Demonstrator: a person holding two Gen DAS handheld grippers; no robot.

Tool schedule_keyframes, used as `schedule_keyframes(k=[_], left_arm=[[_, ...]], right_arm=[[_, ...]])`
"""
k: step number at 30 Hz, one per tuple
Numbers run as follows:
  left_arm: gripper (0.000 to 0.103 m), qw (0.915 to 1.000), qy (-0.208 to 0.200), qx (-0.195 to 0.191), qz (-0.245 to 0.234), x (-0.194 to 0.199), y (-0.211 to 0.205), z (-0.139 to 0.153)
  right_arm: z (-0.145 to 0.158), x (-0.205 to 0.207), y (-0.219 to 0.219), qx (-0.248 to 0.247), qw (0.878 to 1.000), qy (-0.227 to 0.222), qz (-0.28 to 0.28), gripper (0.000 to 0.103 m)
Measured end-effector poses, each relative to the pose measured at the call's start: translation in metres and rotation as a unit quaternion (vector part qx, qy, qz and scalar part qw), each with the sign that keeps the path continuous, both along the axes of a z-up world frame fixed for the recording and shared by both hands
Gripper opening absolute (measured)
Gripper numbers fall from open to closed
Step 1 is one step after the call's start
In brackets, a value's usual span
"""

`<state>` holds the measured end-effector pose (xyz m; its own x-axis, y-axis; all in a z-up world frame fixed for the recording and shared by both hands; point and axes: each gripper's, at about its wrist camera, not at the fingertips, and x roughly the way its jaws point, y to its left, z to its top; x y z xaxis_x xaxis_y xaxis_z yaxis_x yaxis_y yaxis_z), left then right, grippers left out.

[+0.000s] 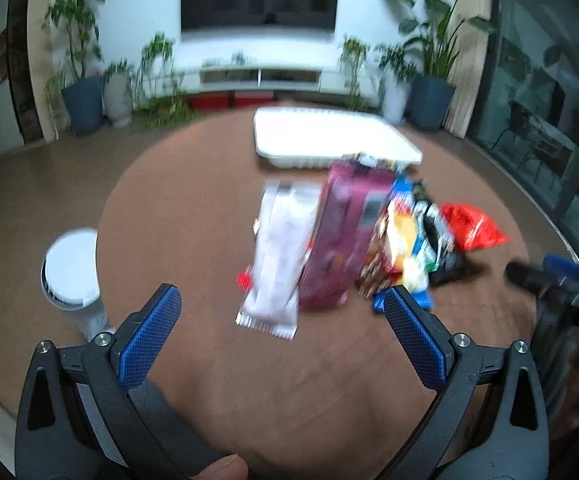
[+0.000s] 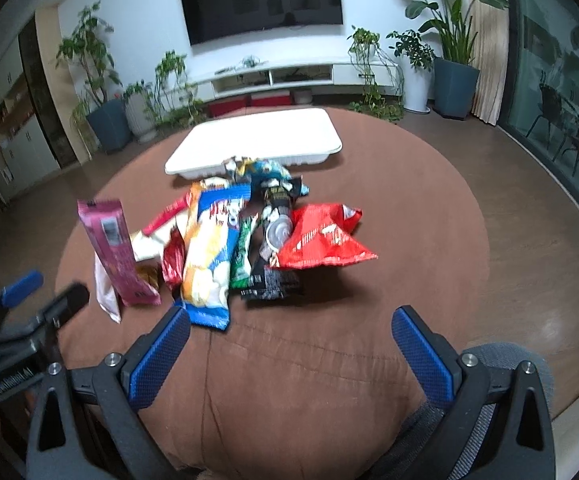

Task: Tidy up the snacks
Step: 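Grasp the white wrapper with the left gripper while the right gripper approaches the pink bar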

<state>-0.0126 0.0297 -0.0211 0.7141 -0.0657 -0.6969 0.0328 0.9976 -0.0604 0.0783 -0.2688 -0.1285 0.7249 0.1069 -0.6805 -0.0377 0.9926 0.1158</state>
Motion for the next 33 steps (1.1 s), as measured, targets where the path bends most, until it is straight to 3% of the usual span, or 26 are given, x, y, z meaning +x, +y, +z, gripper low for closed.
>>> schedule_keyframes(k=[2,4,8,15,17,19,22,28,33], left_arm=[[0.103,0.9988,0.039,-0.021,0.018,0.006,0.010,-0.008],[0.103,0.9984,0.037,-0.029,0.030,0.006,0.017,-0.007],[0.103,0.9996,0.025,0.000,0.016,0.016,0.016,-0.004],[0.102,0.9980,0.042,0.028,-0.038,0.052,0.023,-0.007],[0.094,0.9957,0.052,0.026,-0.071,0.060,0.021,-0.011],[0.074,0.9933,0.060,0.021,-0.097,0.068,0.017,-0.016],[0.060,0.9910,0.077,0.018,-0.108,0.079,0.018,-0.024],[0.049,0.9889,0.088,-0.009,-0.119,0.090,0.032,-0.030],[0.048,0.9895,0.094,-0.012,-0.110,0.094,0.038,-0.031]], right_arm=[[0.000,-0.002,-0.002,0.011,1.000,-0.005,-0.001,0.103],[-0.002,-0.003,-0.004,0.023,1.000,-0.006,-0.005,0.103],[0.000,-0.001,-0.014,0.050,0.999,-0.001,-0.002,0.101],[0.003,0.003,-0.015,0.053,0.998,0.003,0.045,0.082],[0.003,0.002,-0.011,0.047,0.997,0.000,0.054,0.078],[0.003,0.003,-0.009,0.043,0.997,0.001,0.060,0.078],[0.002,0.005,-0.008,0.040,0.997,0.006,0.063,0.078],[0.000,0.008,-0.014,0.042,0.998,0.018,0.052,0.078],[-0.002,0.010,-0.011,0.040,0.997,0.028,0.056,0.078]])
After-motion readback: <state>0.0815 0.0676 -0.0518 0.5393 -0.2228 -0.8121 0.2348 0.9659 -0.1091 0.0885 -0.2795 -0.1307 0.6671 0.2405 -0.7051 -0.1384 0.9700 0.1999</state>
